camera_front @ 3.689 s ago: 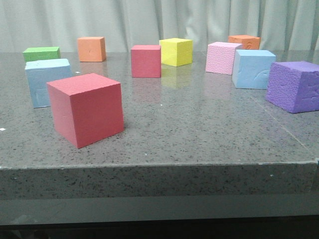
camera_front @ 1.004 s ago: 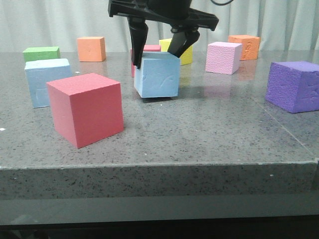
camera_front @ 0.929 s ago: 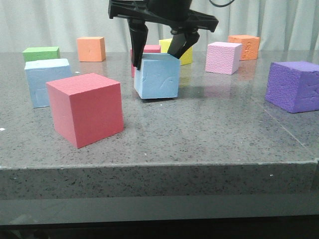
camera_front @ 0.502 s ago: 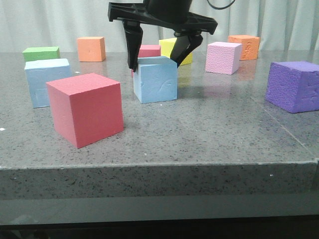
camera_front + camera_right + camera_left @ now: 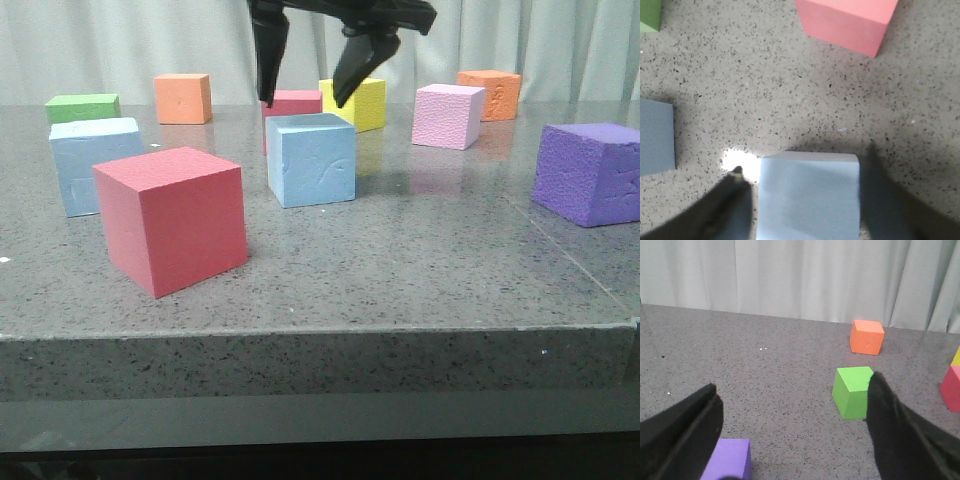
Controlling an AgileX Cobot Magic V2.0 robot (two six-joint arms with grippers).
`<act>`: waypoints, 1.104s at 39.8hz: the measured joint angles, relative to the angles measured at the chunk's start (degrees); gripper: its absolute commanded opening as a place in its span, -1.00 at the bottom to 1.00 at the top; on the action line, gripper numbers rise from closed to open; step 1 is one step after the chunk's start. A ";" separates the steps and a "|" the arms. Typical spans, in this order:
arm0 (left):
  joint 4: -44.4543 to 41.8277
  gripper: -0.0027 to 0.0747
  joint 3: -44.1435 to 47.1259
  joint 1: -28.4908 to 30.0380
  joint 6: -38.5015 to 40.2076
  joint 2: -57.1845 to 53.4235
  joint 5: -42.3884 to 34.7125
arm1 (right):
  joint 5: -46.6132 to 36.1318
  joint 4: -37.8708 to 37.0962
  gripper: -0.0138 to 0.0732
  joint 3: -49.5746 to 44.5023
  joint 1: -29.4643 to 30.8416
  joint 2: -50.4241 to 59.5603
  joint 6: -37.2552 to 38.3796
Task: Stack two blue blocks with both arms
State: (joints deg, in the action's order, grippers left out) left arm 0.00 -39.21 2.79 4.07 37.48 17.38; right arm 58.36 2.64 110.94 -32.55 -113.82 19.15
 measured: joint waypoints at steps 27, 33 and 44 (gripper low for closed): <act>0.00 0.52 0.00 0.00 0.00 0.00 0.00 | 8.64 -0.82 -0.83 0.00 6.07 11.43 -0.45; 0.00 0.52 0.00 0.00 0.00 0.00 0.00 | 10.38 -3.92 -0.83 -2.75 9.75 15.99 -0.57; 0.00 0.52 0.00 0.00 0.00 0.00 0.00 | 8.19 -7.89 -0.83 -18.94 16.85 29.67 -0.68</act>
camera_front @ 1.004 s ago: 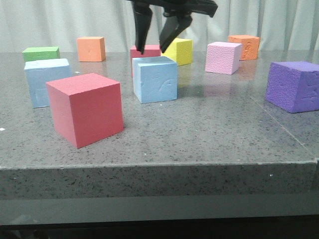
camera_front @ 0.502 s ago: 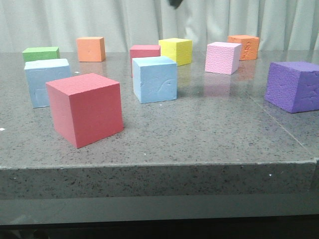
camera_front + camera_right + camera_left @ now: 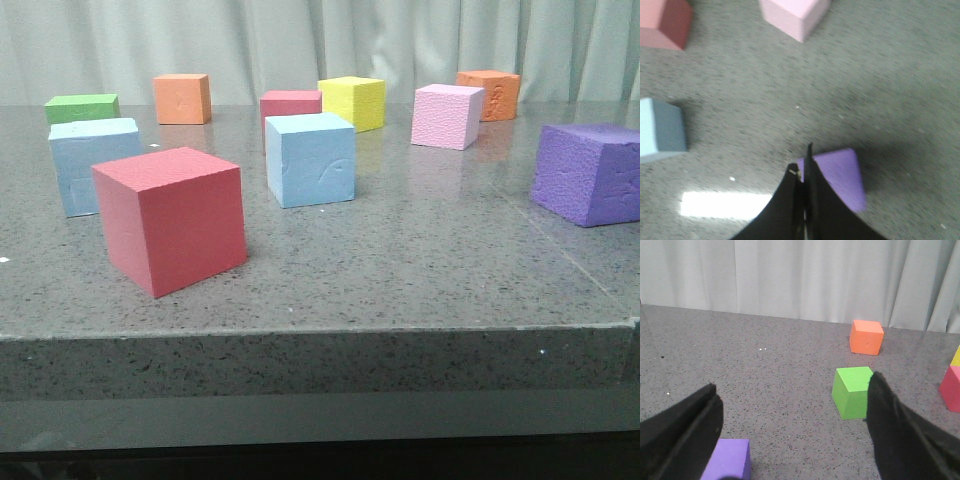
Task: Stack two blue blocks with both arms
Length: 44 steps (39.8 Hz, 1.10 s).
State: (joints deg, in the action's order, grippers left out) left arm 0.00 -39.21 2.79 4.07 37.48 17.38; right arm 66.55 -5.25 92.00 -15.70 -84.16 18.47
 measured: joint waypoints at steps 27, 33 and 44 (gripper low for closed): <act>0.00 0.52 0.00 0.00 0.00 0.00 0.00 | -30.28 -5.58 -0.83 -56.05 4.16 46.41 0.00; 0.00 0.52 0.00 0.00 0.00 0.00 -0.02 | -33.76 -7.47 -0.84 -63.14 4.16 54.18 0.00; 1.23 0.52 -0.13 -0.94 0.00 0.28 -0.12 | -37.88 -7.59 -0.84 -65.78 4.16 58.09 -0.21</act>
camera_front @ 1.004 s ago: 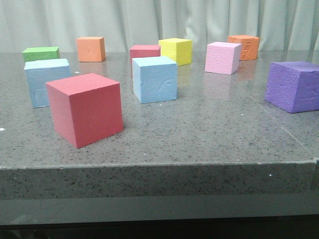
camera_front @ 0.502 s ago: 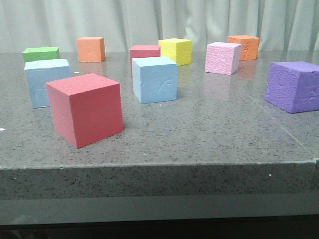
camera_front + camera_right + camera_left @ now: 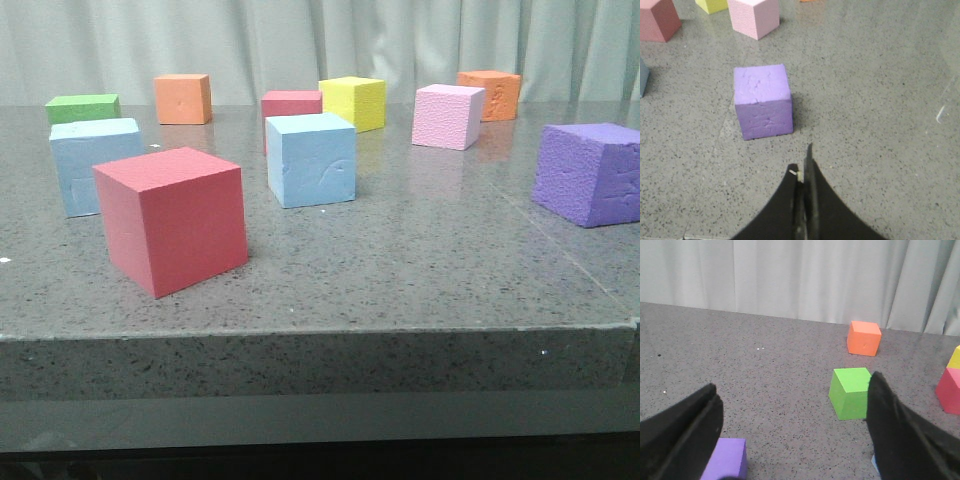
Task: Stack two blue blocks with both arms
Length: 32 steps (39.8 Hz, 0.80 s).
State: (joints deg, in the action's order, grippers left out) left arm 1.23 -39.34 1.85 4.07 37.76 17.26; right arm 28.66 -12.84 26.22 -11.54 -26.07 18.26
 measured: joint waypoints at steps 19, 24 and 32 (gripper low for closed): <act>0.95 0.52 -15.76 -18.28 0.59 18.67 12.24 | -0.36 -0.08 -0.84 0.00 0.00 0.00 -0.12; 2.59 0.52 -21.33 -19.48 4.39 25.80 17.36 | -0.36 -0.08 -0.84 0.00 0.00 0.00 -0.12; 3.70 0.52 -30.95 -19.57 7.27 35.96 27.06 | -0.36 -0.08 -0.84 0.00 0.00 0.00 -0.12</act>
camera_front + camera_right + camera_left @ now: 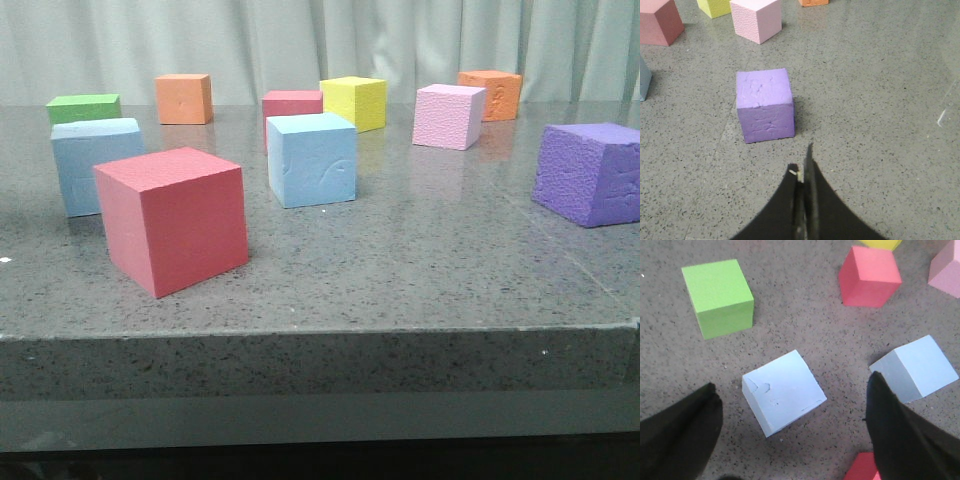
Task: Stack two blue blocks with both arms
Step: 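Lower the left gripper and grasp the light blue cube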
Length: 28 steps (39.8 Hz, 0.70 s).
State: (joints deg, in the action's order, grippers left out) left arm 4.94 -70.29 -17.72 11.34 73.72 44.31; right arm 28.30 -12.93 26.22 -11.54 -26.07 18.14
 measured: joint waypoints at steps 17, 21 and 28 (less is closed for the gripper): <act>2.13 0.52 -16.76 0.00 6.79 17.97 15.97 | 0.00 0.00 -0.84 0.00 0.00 0.00 -0.11; 2.00 0.52 -19.16 0.00 7.75 20.77 18.46 | 0.00 0.00 -0.84 0.00 0.00 0.00 -0.11; 0.15 0.52 -20.84 0.00 10.09 23.85 21.77 | 0.00 0.00 -0.84 0.00 0.00 0.00 -0.11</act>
State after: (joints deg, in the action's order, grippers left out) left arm 5.09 -91.13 -17.72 21.43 97.57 66.08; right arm 28.30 -12.93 26.22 -11.54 -26.07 18.03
